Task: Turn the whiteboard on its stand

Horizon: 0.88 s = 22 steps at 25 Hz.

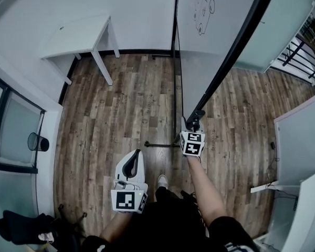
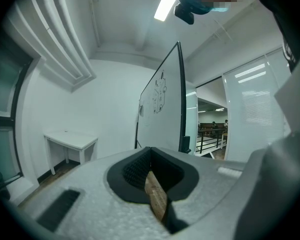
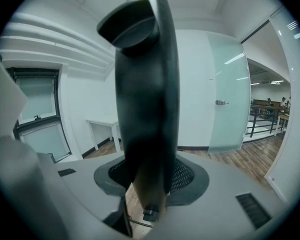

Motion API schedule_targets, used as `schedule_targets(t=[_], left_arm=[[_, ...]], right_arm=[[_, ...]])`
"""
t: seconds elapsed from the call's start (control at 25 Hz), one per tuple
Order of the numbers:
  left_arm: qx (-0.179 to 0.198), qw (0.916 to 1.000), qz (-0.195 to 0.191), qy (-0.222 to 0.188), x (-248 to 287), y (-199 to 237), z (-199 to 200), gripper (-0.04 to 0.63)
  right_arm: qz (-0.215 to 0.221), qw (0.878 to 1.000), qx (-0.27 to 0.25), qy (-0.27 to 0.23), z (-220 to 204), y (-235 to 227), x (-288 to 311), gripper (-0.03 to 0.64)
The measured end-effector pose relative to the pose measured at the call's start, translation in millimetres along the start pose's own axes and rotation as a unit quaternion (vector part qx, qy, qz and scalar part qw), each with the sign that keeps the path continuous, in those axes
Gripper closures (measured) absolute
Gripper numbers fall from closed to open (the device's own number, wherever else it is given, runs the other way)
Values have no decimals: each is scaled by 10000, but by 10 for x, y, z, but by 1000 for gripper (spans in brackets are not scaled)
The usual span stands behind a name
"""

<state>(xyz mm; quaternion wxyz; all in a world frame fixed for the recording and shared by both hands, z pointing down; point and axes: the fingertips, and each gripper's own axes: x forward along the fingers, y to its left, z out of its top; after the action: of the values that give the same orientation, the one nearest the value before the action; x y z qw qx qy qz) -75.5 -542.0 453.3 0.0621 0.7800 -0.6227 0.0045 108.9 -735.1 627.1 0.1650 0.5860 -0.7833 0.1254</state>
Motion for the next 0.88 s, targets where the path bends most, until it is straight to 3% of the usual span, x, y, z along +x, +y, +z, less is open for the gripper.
schedule_targets(t=[0.36,0.88], left_arm=[[-14,9998,-174,-61,-203,-136,-11,580],[8,9992,-353,-189,-615,-271,48,580]], right_arm=[[8,10000,-50,62,-203,14,-421,449],[177,9997,-151,49,-473,431,-1129,449]])
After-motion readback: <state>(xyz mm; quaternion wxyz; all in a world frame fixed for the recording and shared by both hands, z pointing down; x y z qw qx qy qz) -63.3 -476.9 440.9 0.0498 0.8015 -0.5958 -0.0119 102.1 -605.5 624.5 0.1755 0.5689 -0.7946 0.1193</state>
